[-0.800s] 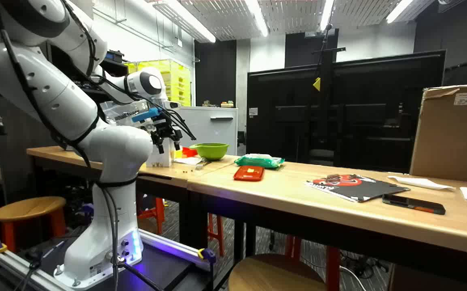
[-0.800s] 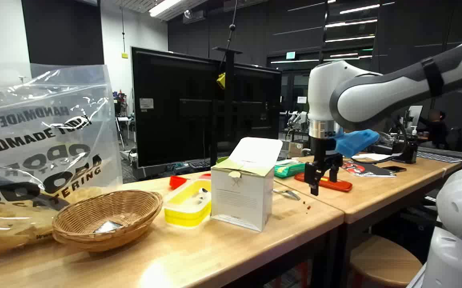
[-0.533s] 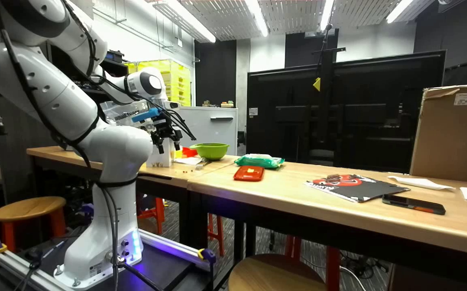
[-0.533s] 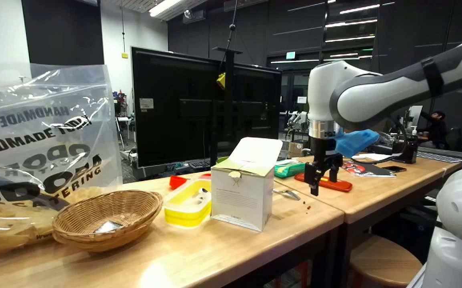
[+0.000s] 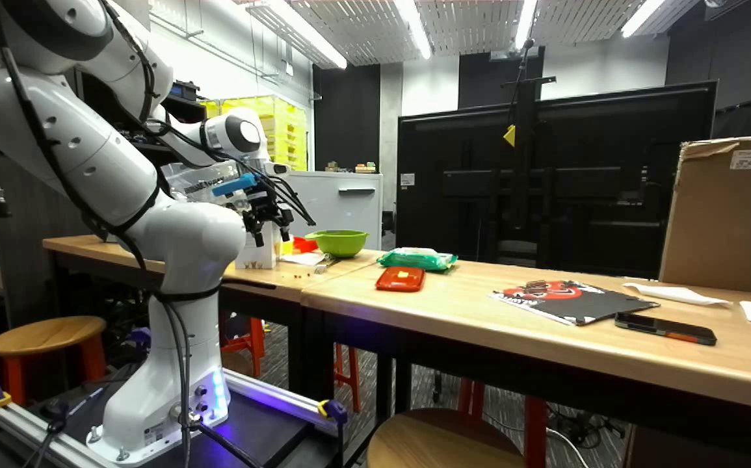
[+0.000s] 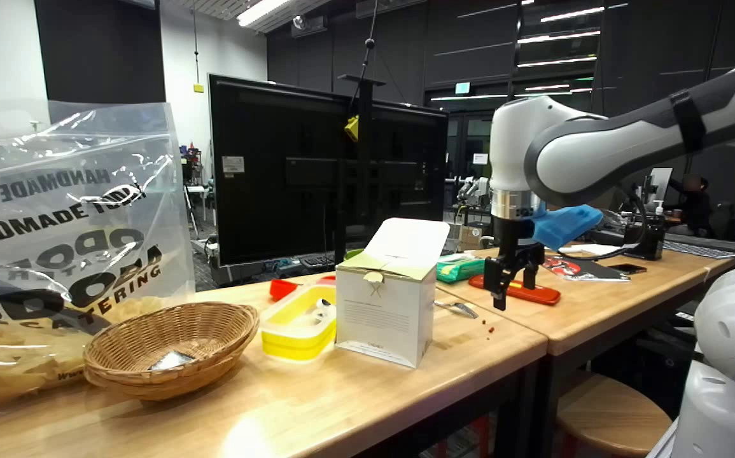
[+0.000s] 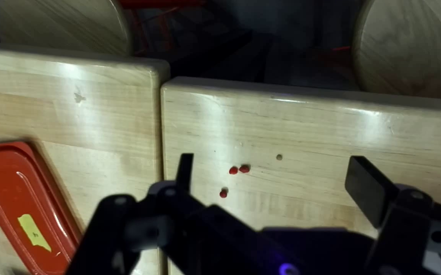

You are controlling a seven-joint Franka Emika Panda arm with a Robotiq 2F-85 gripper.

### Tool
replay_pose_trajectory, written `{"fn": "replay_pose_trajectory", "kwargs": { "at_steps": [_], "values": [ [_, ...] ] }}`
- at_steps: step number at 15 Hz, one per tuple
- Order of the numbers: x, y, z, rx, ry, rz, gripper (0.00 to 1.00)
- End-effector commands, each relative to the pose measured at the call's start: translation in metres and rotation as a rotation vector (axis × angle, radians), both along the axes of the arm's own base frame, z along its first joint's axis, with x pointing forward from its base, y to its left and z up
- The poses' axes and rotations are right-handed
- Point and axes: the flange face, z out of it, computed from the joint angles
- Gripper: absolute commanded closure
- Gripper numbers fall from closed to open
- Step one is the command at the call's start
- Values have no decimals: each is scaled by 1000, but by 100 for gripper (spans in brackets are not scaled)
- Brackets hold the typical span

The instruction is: Close the box

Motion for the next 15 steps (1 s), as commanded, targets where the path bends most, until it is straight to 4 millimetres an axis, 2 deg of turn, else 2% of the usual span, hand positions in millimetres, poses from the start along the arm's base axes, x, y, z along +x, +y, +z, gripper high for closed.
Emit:
{"fn": "replay_pose_trajectory", "kwargs": {
  "at_steps": [1, 6, 7, 10, 12, 13, 15],
  "values": [
    [4, -1, 17, 57, -66, 78, 0],
    [14, -22, 63, 208, -269, 116, 0],
    [5, -32, 58, 263, -300, 87, 0],
    [5, -55, 90, 400, -365, 5, 0],
    [-6, -66, 92, 505, -404, -36, 0],
    [-3, -74, 107, 555, -418, -55, 0],
    [-9, -89, 112, 656, -449, -98, 0]
  ]
}}
